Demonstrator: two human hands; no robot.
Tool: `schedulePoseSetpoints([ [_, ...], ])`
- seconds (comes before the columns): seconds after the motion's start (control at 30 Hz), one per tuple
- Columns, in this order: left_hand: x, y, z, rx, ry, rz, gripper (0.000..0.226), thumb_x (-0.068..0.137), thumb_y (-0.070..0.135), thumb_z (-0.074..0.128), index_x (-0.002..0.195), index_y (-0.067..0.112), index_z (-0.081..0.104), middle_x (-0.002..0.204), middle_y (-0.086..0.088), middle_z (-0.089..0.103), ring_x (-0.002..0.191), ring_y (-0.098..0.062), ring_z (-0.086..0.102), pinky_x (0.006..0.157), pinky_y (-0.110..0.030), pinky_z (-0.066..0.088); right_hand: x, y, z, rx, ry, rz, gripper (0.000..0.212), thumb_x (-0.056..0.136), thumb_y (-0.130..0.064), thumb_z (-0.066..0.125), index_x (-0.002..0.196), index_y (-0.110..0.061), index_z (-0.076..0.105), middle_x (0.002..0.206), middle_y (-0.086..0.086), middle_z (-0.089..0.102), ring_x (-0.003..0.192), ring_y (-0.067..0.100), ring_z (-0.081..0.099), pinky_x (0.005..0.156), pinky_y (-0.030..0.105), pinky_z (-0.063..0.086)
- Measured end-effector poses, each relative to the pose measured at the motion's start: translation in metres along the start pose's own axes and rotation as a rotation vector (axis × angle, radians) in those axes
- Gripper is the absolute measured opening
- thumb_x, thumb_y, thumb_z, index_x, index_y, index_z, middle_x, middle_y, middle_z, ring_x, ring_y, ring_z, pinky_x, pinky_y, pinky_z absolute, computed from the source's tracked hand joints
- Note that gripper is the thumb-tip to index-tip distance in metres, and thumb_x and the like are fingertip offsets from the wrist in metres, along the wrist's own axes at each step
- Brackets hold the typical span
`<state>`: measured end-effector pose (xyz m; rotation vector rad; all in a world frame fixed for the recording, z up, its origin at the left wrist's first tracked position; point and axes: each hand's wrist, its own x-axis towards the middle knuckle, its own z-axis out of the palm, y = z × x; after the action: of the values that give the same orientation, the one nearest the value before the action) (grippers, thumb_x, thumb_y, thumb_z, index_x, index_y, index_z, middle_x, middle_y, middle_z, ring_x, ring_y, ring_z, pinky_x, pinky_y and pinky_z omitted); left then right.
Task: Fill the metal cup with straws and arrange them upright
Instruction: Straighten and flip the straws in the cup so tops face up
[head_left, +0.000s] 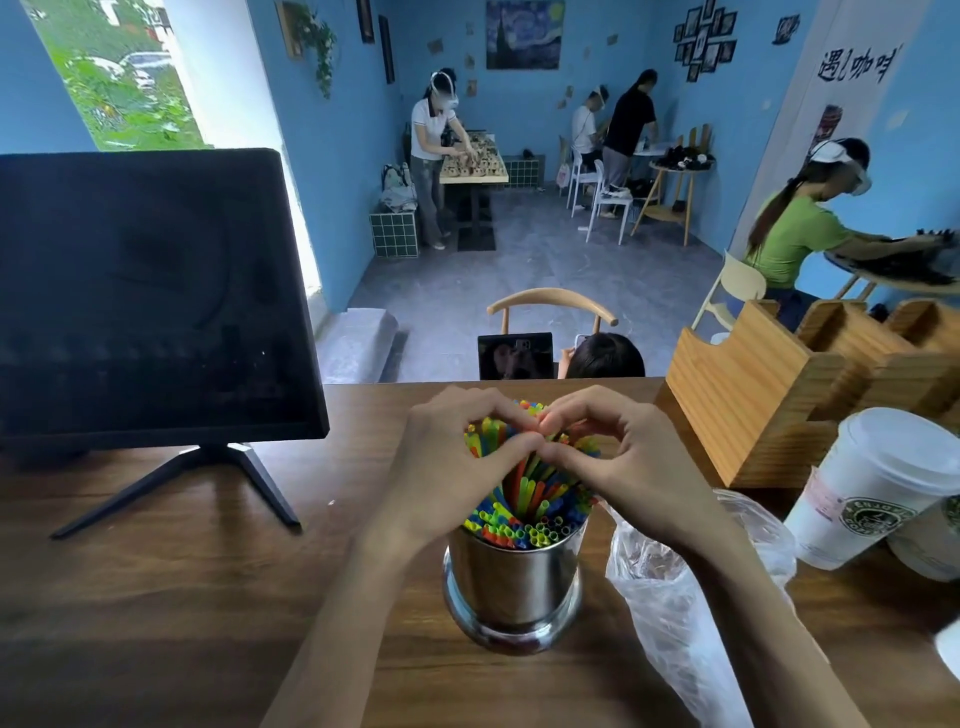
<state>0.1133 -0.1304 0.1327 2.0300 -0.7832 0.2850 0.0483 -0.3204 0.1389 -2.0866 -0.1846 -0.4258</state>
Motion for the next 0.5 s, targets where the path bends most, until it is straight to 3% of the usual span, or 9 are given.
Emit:
schedulePoseSetpoints([
  [0.1, 0.000, -0.007, -0.004, 0.111, -0.001, 0.030, 0.009, 0.084, 0.044, 0.077, 0.087, 0.036, 0.078, 0.098, 0.022, 0.070, 0.105, -0.008, 0.059, 0.090, -0.037, 0.050, -0.002, 0.001, -0.003, 0.027, 0.005, -0.056, 0.012, 0.082, -0.032, 0.079, 0.090, -0.026, 0.072, 0.101, -0.012, 0.068, 0.103, 0.013, 0.066, 0.088, 0.032, 0.058],
  [0.27, -0.001, -0.009, -0.008, 0.025, 0.069, 0.040, 0.007, 0.088, 0.040, 0.076, 0.094, 0.038, 0.079, 0.100, 0.022, 0.071, 0.107, -0.009, 0.061, 0.091, -0.041, 0.052, -0.002, -0.001, -0.009, 0.018, -0.252, -0.059, 0.021, 0.074, -0.044, 0.085, 0.088, -0.032, 0.076, 0.113, -0.014, 0.063, 0.121, 0.011, 0.057, 0.098, 0.032, 0.052],
  [0.4, -0.006, -0.007, -0.010, -0.007, 0.101, 0.057, 0.009, 0.084, 0.047, 0.071, 0.088, 0.041, 0.076, 0.093, 0.021, 0.069, 0.102, -0.012, 0.061, 0.086, -0.038, 0.051, -0.001, -0.002, -0.005, -0.072, -0.242, -0.072, 0.020, 0.073, -0.052, 0.080, 0.083, -0.035, 0.079, 0.112, -0.023, 0.062, 0.123, 0.004, 0.051, 0.101, 0.037, 0.048],
  [0.5, -0.012, -0.003, -0.015, 0.025, -0.002, 0.082, 0.017, 0.082, 0.053, 0.067, 0.083, 0.039, 0.077, 0.089, 0.020, 0.067, 0.100, -0.013, 0.057, 0.082, -0.036, 0.047, 0.000, -0.003, -0.003, -0.121, -0.205, -0.070, 0.022, 0.074, -0.054, 0.077, 0.082, -0.033, 0.080, 0.106, -0.027, 0.063, 0.119, 0.002, 0.052, 0.099, 0.036, 0.048],
])
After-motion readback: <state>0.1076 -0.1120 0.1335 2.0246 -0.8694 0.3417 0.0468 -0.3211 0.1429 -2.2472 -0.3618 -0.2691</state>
